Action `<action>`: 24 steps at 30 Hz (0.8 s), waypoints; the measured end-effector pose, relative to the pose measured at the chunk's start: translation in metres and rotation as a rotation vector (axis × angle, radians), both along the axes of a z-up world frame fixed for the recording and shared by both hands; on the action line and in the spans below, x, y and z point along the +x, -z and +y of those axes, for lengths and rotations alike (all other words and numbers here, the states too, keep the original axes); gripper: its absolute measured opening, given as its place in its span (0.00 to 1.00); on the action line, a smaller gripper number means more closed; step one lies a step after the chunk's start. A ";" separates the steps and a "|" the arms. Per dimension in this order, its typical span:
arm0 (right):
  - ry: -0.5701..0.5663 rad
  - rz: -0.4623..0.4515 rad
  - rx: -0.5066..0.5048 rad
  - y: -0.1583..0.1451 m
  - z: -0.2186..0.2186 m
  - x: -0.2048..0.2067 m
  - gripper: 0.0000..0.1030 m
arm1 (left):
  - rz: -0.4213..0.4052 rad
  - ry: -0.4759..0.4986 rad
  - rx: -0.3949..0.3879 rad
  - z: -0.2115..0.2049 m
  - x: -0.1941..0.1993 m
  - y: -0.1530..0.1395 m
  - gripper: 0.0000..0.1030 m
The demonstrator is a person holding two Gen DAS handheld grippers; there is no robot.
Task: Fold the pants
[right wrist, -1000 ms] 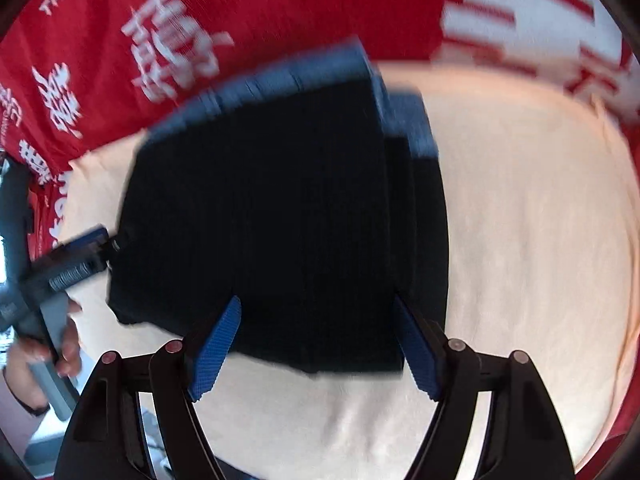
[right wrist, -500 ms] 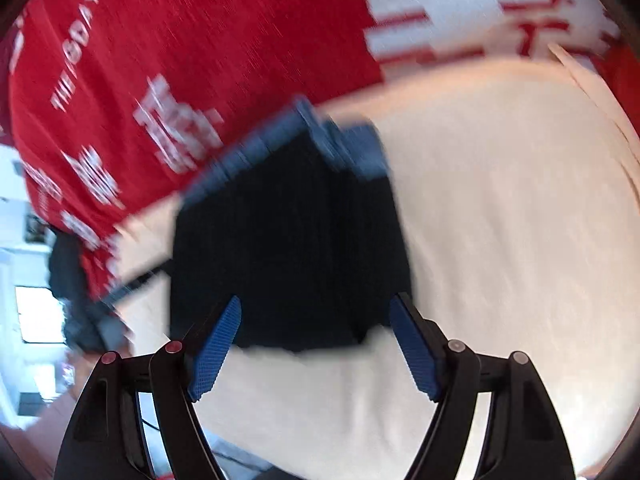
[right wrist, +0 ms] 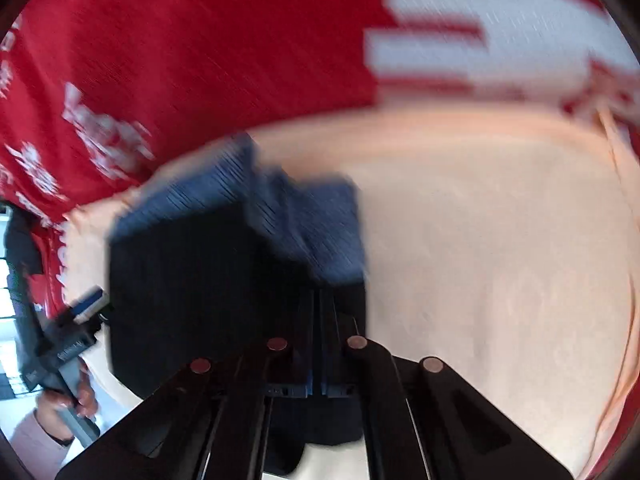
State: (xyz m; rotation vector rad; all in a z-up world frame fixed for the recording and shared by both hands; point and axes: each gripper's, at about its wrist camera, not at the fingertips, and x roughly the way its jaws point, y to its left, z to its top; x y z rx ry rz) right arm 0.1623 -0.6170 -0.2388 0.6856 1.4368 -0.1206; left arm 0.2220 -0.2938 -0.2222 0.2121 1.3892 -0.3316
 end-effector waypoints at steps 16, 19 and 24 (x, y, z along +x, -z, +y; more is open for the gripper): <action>0.155 -0.219 0.285 -0.031 -0.021 -0.045 0.63 | 0.025 -0.018 -0.031 0.010 0.003 0.008 0.93; 0.061 -0.166 0.314 -0.024 -0.009 -0.040 0.57 | 0.024 -0.019 -0.030 0.007 0.001 0.007 0.93; -0.029 -0.091 0.273 -0.016 0.014 -0.026 0.11 | 0.040 0.036 -0.061 0.003 -0.008 0.008 0.94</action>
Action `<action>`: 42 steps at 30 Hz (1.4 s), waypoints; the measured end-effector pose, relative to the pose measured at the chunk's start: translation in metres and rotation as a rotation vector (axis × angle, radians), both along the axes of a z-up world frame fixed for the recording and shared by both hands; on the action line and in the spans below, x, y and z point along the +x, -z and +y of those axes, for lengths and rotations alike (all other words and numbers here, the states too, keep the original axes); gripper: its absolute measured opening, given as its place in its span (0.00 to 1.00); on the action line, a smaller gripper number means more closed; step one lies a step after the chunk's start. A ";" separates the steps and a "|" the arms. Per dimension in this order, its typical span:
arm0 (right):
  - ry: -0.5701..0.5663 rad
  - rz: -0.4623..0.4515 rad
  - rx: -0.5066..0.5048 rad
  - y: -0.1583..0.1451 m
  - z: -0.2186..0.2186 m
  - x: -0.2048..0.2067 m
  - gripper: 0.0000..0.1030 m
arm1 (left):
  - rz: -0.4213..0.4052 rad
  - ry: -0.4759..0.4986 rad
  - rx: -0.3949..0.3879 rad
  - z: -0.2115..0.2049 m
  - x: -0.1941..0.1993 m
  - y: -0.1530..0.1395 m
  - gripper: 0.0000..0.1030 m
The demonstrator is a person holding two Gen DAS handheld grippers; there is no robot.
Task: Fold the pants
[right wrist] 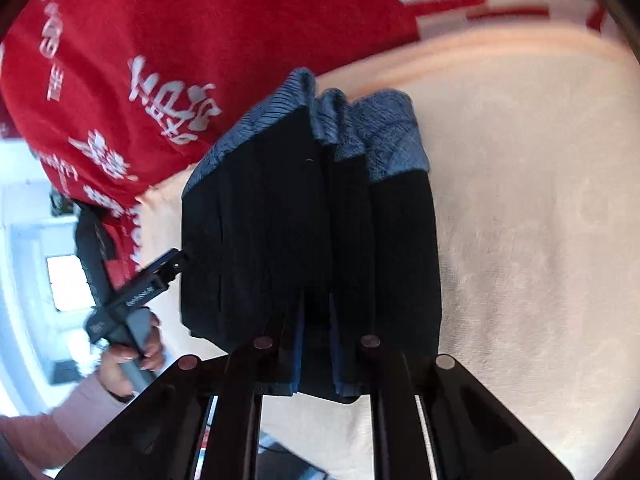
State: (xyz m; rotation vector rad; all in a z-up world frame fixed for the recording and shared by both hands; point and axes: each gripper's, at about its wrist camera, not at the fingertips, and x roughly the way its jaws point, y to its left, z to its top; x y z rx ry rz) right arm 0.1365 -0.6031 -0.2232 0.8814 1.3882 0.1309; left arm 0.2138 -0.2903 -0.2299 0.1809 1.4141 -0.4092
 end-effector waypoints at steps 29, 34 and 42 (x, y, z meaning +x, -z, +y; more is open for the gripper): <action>0.055 -0.020 0.147 0.035 -0.052 -0.023 0.74 | 0.327 0.119 -0.300 0.041 0.055 0.049 0.99; 0.041 -0.044 0.285 0.065 -0.064 -0.019 0.74 | 0.415 0.177 -0.361 0.037 0.057 0.072 0.99; -0.067 -0.108 0.400 0.079 -0.051 0.018 0.75 | 0.389 0.183 -0.393 0.030 0.050 0.066 0.99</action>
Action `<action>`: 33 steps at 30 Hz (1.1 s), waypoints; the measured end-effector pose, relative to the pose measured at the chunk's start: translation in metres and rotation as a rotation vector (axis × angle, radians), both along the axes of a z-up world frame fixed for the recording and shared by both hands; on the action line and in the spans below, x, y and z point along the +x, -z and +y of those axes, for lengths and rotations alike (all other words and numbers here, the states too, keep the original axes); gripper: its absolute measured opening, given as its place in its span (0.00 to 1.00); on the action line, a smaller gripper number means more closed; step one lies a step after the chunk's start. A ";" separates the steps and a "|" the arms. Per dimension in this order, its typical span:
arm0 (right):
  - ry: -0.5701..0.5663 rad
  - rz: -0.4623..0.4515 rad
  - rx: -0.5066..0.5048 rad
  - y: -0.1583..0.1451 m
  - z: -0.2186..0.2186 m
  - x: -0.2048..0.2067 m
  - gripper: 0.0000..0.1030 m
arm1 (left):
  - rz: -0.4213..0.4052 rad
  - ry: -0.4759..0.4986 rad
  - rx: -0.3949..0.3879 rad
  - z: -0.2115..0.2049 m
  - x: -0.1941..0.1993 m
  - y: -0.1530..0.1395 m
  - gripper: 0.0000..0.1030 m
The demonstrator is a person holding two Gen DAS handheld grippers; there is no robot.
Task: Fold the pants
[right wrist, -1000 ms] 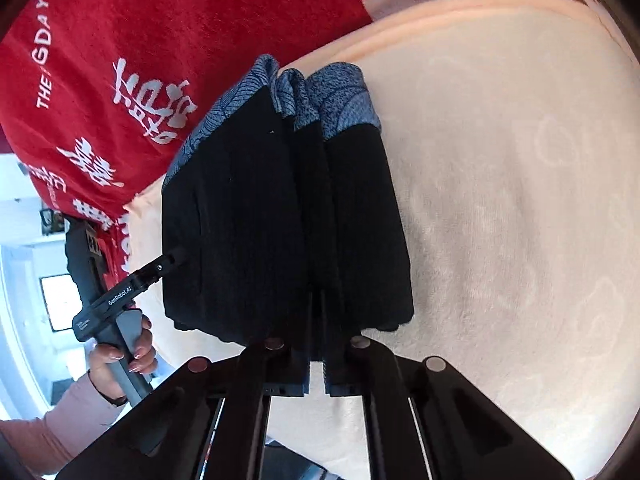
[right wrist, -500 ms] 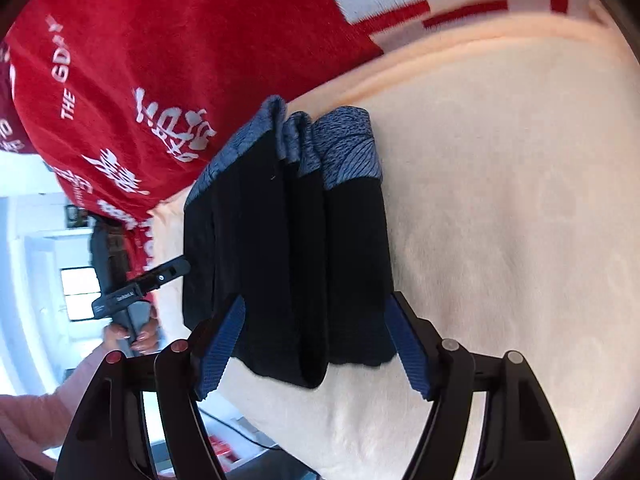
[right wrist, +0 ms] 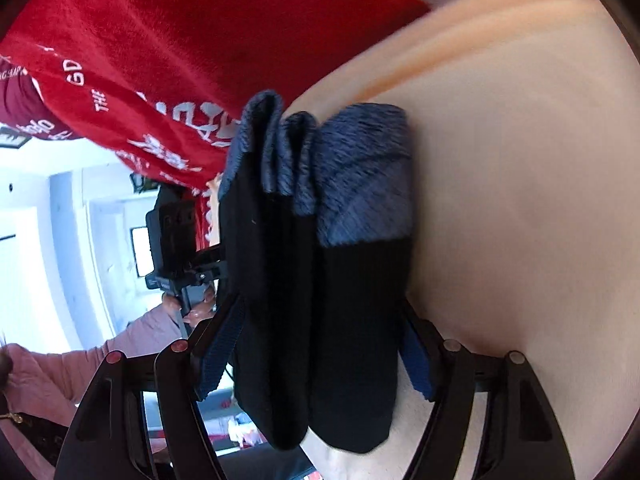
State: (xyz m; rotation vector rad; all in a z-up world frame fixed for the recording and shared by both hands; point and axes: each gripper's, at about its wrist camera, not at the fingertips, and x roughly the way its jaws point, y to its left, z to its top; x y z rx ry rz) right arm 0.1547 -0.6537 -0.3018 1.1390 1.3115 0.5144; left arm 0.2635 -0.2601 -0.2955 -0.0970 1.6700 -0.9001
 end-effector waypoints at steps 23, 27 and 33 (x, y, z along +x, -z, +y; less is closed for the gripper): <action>0.109 0.032 0.101 -0.071 0.027 -0.063 0.38 | -0.173 -0.074 0.060 0.014 -0.071 -0.113 0.61; 0.135 0.032 0.128 -0.084 0.044 -0.094 0.38 | -0.174 -0.051 0.079 0.048 -0.096 -0.128 0.61; 0.159 0.061 0.136 -0.077 0.093 -0.134 0.38 | -0.172 -0.079 0.099 0.093 -0.121 -0.119 0.61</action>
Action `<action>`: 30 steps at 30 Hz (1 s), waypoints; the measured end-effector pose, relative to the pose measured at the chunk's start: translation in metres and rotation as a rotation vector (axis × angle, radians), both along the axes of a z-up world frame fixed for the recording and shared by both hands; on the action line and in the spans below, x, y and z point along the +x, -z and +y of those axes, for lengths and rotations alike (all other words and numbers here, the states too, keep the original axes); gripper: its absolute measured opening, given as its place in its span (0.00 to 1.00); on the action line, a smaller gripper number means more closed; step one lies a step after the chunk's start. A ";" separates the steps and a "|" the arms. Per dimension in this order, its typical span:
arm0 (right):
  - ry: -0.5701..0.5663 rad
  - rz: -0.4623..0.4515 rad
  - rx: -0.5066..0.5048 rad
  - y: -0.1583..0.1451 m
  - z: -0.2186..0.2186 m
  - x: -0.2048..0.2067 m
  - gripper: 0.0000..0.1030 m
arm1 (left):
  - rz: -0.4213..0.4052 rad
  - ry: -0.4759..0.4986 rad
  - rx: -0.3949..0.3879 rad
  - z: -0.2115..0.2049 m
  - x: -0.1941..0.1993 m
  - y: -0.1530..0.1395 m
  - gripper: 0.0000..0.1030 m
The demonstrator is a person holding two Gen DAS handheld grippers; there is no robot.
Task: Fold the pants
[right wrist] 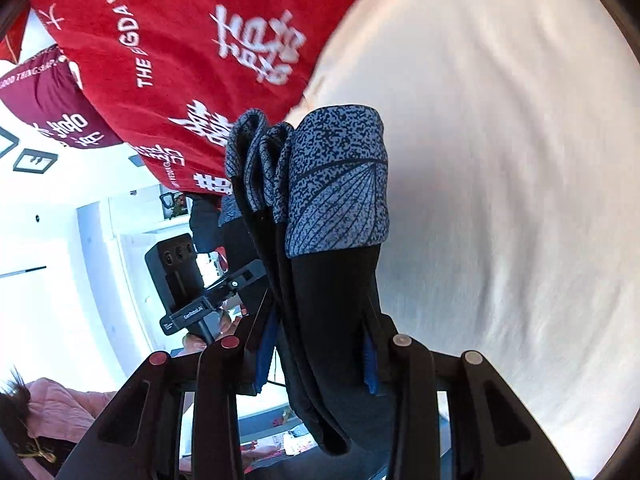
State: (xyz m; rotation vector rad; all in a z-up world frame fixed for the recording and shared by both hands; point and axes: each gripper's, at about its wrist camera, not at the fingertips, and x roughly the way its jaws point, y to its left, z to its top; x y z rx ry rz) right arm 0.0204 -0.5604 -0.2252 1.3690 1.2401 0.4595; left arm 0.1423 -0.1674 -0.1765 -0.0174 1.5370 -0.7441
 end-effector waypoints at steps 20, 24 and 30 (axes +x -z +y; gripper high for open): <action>0.027 0.091 -0.647 -0.058 0.038 -0.006 0.18 | -0.270 -0.062 0.107 0.020 -0.005 -0.009 0.87; -0.063 0.057 -0.727 -0.051 0.061 0.025 0.18 | -0.296 -0.034 0.263 -0.009 -0.012 0.033 0.87; -0.077 0.078 -0.746 -0.031 0.062 0.011 0.18 | -0.309 -0.080 0.294 -0.003 -0.014 0.038 1.00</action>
